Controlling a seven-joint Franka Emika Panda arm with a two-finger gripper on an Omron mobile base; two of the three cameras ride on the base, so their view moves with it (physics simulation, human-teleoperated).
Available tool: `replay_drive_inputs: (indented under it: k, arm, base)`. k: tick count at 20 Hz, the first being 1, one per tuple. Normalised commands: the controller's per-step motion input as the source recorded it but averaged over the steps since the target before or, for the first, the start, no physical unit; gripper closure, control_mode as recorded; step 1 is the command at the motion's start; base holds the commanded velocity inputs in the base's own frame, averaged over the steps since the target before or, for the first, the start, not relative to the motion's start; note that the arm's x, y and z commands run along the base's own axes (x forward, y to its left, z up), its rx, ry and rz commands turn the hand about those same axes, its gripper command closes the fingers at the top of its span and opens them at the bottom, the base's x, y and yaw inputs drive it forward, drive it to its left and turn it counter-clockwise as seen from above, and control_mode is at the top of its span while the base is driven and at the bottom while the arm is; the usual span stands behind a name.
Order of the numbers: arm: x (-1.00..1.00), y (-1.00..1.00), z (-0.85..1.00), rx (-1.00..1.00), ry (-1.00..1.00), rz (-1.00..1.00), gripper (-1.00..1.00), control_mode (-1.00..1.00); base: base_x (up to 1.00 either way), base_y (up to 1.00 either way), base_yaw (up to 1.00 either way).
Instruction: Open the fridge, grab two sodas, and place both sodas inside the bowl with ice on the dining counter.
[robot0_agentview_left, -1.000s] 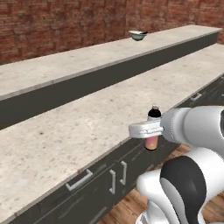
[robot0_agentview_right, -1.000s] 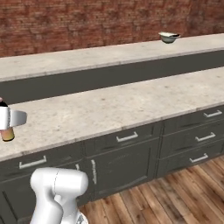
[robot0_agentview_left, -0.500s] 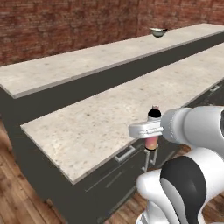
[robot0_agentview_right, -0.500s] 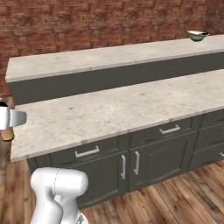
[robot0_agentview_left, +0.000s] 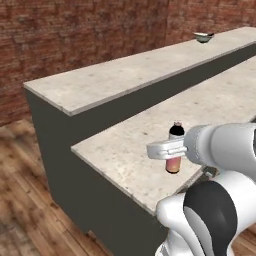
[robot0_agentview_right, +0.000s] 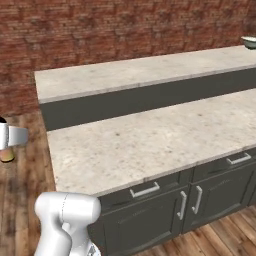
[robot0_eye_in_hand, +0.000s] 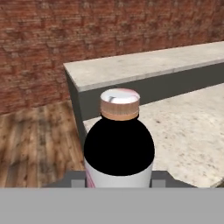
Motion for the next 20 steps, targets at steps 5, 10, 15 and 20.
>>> replay_drive_inputs:
  k: [5, 10, 15, 20]
  arm:
    - [0.0, 0.0, 0.0, 0.0, 0.0, 0.0, 1.0, 1.0]
    - [0.0, 0.0, 0.0, 0.0, 0.0, 0.0, 1.0, 1.0]
    - [0.0, 0.0, 0.0, 0.0, 0.0, 0.0, 1.0, 1.0]
    - [0.0, 0.0, 0.0, 0.0, 0.0, 0.0, 1.0, 1.0]
  base:
    - [0.97, 1.0, -0.17]
    - [0.64, 1.0, -0.23]
    - [0.1, 1.0, -0.13]
    - [0.05, 1.0, -0.07]
